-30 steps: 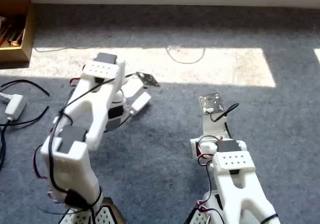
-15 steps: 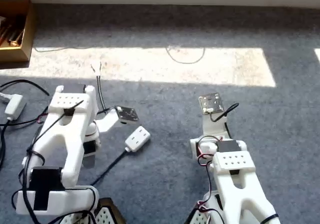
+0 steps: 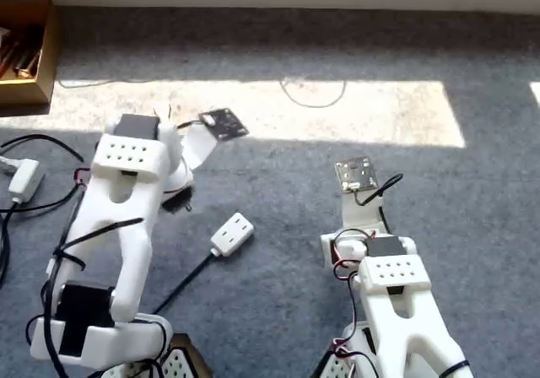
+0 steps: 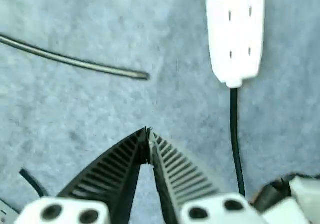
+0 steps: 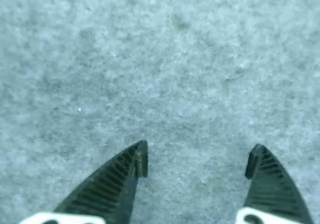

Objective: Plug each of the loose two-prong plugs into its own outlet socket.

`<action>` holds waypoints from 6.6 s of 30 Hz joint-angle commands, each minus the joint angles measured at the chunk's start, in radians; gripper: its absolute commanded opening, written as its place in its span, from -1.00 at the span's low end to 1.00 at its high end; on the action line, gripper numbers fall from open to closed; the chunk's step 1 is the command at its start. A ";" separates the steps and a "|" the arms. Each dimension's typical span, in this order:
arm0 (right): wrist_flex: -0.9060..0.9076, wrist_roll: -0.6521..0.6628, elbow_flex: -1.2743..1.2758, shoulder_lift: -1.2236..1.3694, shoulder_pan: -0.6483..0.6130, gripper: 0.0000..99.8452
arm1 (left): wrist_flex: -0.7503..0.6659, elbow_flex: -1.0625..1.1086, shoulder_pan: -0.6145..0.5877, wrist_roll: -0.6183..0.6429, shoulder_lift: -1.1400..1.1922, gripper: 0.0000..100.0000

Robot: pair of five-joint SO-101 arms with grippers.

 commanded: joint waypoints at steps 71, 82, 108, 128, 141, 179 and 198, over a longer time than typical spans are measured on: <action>-0.013 0.046 -0.005 -0.022 -0.005 -0.38 | -0.209 0.200 0.257 0.103 -0.104 -0.47; -0.013 0.046 -0.005 -0.022 -0.005 -0.38 | -0.305 0.323 0.139 0.058 -0.104 -0.47; -0.013 0.046 -0.004 -0.022 -0.008 -0.38 | -0.491 0.473 0.239 0.006 -0.094 -0.94; -0.013 0.046 -0.004 -0.021 -0.010 -0.38 | -0.183 0.518 0.061 -0.356 -0.104 -0.99; -0.013 0.046 -0.004 -0.015 -0.010 -0.38 | -0.167 0.404 0.018 -0.282 -0.105 -0.49; -0.147 0.005 -0.918 0.871 -0.693 -0.38 | -0.529 0.102 -1.026 0.451 -0.105 -0.52; -0.377 0.005 -0.911 0.937 -0.737 -0.38 | -0.477 -0.108 -1.086 0.450 -0.105 -0.53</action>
